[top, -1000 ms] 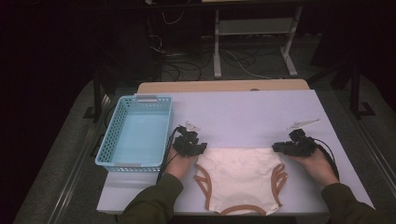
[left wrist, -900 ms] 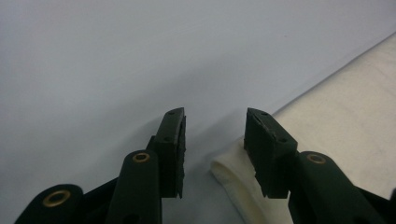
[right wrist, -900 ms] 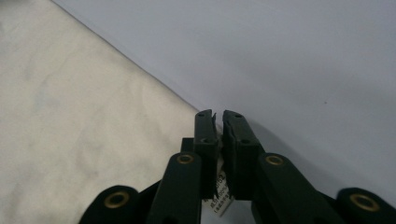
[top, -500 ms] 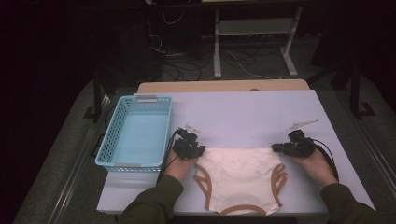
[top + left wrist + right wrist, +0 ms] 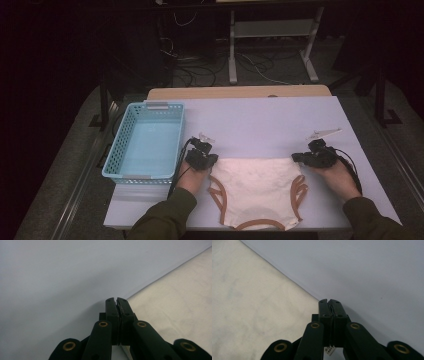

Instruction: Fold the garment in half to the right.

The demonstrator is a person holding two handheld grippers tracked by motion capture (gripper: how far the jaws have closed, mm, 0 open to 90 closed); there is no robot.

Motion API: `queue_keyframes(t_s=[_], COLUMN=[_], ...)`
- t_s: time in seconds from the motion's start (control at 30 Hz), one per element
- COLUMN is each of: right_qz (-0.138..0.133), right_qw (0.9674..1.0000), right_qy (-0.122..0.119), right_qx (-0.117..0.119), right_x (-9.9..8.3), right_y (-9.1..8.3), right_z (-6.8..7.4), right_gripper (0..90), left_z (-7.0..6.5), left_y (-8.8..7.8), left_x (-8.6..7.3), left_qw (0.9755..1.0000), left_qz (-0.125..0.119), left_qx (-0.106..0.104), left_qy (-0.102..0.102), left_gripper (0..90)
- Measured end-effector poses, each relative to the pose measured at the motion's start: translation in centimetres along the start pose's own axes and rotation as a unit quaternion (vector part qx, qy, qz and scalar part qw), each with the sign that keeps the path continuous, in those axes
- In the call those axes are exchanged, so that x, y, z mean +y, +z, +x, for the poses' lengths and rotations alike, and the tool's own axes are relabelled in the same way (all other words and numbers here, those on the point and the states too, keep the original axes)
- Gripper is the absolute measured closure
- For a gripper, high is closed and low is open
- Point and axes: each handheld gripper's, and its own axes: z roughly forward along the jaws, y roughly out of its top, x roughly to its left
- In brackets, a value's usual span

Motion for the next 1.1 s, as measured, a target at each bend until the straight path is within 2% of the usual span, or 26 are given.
queue_keyframes(t_s=[0.2,0.3,0.47,0.53,0.77,0.8,0.87,0.97,1.1], right_qz=[-0.006,-0.009,-0.016,-0.014,-0.017,-0.022,-0.024,-0.029,-0.035], right_qw=[1.0,0.9998,0.9996,0.9995,0.9991,0.9987,0.9985,0.9979,0.9974], right_qy=[-0.004,-0.004,0.009,0.009,0.017,0.024,0.025,0.036,0.046], right_qx=[-0.005,-0.017,-0.023,-0.025,-0.034,-0.039,-0.042,-0.045,-0.043], right_x=[0.2,0.9,1.4,1.7,2.6,3.0,3.1,3.4,3.6], right_y=[-0.3,-0.3,-0.2,-0.1,0.5,0.7,0.8,1.1,1.6], right_z=[-0.3,-1.0,-2.2,-2.7,-4.0,-4.7,-5.0,-5.6,-6.2], right_gripper=[86.8,86.8,86.8,86.8,86.8,86.8,86.8,86.8,86.8], left_z=[0.0,0.2,0.7,0.9,1.6,1.8,2.1,2.4,2.8], left_y=[-0.1,0.3,1.0,1.4,2.7,3.1,3.4,3.9,4.5], left_x=[1.0,1.7,2.9,3.3,4.3,4.7,4.9,5.4,5.5], left_qw=[0.9998,0.9996,0.9992,0.9992,0.9991,0.9989,0.9989,0.9987,0.9991], left_qz=[-0.019,-0.027,-0.039,-0.04,-0.042,-0.046,-0.045,-0.048,-0.041], left_qx=[0.0,0.0,-0.003,-0.002,-0.004,-0.004,-0.005,-0.005,-0.004], left_qy=[0.004,0.0,-0.007,-0.003,-0.01,-0.012,-0.008,-0.013,-0.009], left_gripper=[88.2,88.2,88.2,88.1,88.2,88.2,88.2,88.1,88.1])
